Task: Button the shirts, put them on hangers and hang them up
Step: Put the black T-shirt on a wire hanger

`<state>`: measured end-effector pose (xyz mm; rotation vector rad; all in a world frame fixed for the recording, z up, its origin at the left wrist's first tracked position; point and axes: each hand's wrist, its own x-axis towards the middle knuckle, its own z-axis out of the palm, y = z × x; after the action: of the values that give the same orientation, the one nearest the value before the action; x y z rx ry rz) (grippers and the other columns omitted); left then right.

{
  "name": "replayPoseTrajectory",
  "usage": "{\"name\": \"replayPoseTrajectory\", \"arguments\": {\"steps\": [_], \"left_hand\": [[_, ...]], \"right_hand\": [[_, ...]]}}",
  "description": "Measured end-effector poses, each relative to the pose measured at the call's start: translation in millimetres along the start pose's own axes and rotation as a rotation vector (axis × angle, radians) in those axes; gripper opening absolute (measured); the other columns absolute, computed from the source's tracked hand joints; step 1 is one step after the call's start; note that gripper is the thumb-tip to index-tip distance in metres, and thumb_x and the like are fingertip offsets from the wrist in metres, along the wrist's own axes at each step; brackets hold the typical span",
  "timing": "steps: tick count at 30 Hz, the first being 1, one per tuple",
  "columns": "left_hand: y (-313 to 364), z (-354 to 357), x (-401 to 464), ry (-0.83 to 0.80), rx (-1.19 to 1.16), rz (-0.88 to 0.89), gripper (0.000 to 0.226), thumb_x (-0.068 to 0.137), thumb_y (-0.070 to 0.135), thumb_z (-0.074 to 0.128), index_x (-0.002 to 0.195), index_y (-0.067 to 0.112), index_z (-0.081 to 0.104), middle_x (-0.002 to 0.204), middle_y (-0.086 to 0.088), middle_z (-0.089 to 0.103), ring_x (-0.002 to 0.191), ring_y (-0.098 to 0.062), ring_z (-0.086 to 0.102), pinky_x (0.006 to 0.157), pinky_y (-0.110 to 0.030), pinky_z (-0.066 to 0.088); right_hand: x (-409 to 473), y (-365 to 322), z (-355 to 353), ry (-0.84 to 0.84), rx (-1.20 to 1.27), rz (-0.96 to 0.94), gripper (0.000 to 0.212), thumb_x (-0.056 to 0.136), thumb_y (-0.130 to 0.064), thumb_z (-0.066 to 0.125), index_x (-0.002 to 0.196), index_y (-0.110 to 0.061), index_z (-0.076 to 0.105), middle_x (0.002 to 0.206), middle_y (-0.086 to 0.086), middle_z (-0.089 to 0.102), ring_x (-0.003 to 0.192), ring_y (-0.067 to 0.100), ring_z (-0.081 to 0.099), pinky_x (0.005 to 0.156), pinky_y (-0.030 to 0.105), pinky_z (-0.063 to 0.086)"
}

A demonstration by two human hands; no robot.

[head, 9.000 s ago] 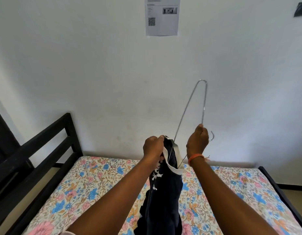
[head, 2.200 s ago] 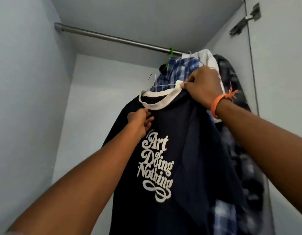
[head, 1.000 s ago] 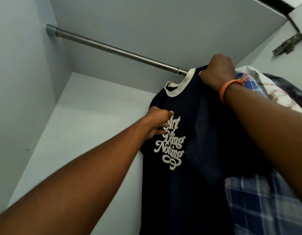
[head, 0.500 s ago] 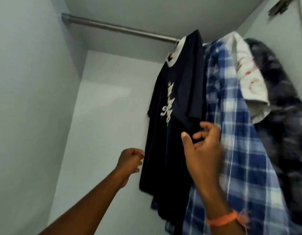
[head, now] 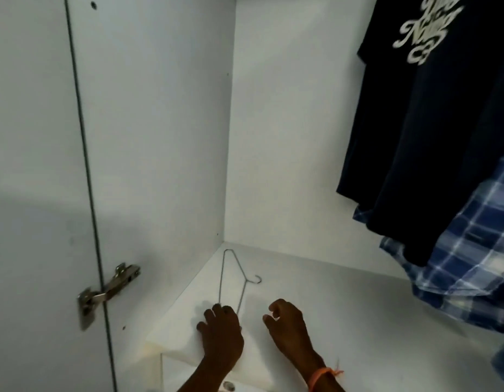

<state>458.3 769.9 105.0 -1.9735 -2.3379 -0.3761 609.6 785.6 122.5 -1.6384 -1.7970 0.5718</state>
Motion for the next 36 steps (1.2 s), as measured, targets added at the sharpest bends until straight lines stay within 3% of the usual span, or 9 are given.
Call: {"name": "replayPoseTrajectory", "arguments": {"steps": [4,11,15,19,21,23,26,29,36], "left_hand": [[-25,10,9,0.02,0.093,0.046,0.03,0.103,0.022,0.036,0.128,0.011,0.046,0.127,-0.009,0.047,0.12,-0.029,0.044,0.095,-0.041,0.038],[-21,7,2,-0.056,0.151,0.095,0.02,0.086,0.016,0.062,0.099,0.0,0.063,0.097,-0.018,0.06,0.099,-0.035,0.055,0.082,-0.049,0.045],[-21,19,-15,-0.061,0.018,0.115,0.022,0.047,0.02,0.075,0.056,0.011,0.057,0.053,-0.004,0.05,0.053,-0.023,0.052,0.045,-0.034,0.041],[-27,16,-49,0.016,0.183,0.321,0.05,0.074,0.007,0.011,0.07,0.007,0.061,0.074,-0.009,0.056,0.071,-0.028,0.052,0.054,-0.034,0.038],[-34,2,-69,0.031,0.253,0.497,0.026,0.071,-0.004,0.035,0.065,0.008,0.057,0.073,-0.011,0.051,0.069,-0.029,0.051,0.052,-0.032,0.038],[-36,-3,-93,0.055,0.092,0.397,0.008,0.068,0.012,0.068,0.071,0.012,0.061,0.078,-0.007,0.055,0.073,-0.028,0.053,0.055,-0.032,0.041],[-38,7,-131,0.021,-0.308,0.195,0.047,0.09,0.048,0.031,0.103,0.014,0.06,0.105,-0.003,0.057,0.096,-0.023,0.051,0.077,-0.037,0.044],[-44,13,-177,0.147,-0.713,-0.028,0.044,0.096,0.054,0.044,0.111,0.014,0.056,0.106,0.001,0.055,0.094,-0.016,0.053,0.082,-0.033,0.047],[-97,-42,-280,0.434,-1.0,-0.511,0.025,0.099,0.004,0.046,0.117,0.015,0.059,0.094,0.0,0.072,0.078,-0.009,0.066,0.07,-0.021,0.049]], "right_hand": [[12,1,46,-0.047,-0.134,0.048,0.034,0.098,-0.036,0.054,0.129,-0.022,0.051,0.124,-0.003,0.051,0.117,0.015,0.054,0.097,0.027,0.039],[37,-9,63,0.143,-0.045,0.259,0.039,0.098,-0.045,0.052,0.103,-0.009,0.065,0.106,0.008,0.068,0.098,0.025,0.064,0.08,0.029,0.045],[52,-15,60,0.121,0.546,0.423,0.042,0.096,-0.041,0.059,0.088,0.0,0.061,0.078,0.015,0.069,0.067,0.028,0.068,0.058,0.032,0.054],[59,-20,58,0.018,1.207,0.653,0.023,0.103,-0.022,0.052,0.101,0.001,0.053,0.076,0.02,0.059,0.063,0.031,0.061,0.06,0.04,0.057],[57,-16,56,0.026,1.429,0.766,0.019,0.105,-0.023,0.042,0.094,-0.009,0.05,0.069,0.012,0.057,0.048,0.018,0.051,0.043,0.023,0.047],[44,-14,57,0.053,1.439,0.785,0.018,0.103,-0.021,0.04,0.087,-0.02,0.048,0.063,0.003,0.051,0.033,0.01,0.034,0.039,0.011,0.026],[15,-25,57,-0.021,1.398,0.633,0.016,0.099,-0.018,0.049,0.088,-0.022,0.058,0.061,-0.001,0.041,0.033,0.008,0.026,0.04,0.012,0.019],[-29,-40,55,-0.308,1.452,0.441,0.017,0.103,-0.026,0.048,0.103,-0.02,0.064,0.057,-0.003,0.038,0.036,0.005,0.024,0.038,0.013,0.017],[-163,-91,88,-0.893,1.398,0.229,0.03,0.085,-0.035,0.061,0.108,-0.017,0.068,0.05,-0.006,0.034,0.037,0.003,0.025,0.039,0.016,0.017]]}}
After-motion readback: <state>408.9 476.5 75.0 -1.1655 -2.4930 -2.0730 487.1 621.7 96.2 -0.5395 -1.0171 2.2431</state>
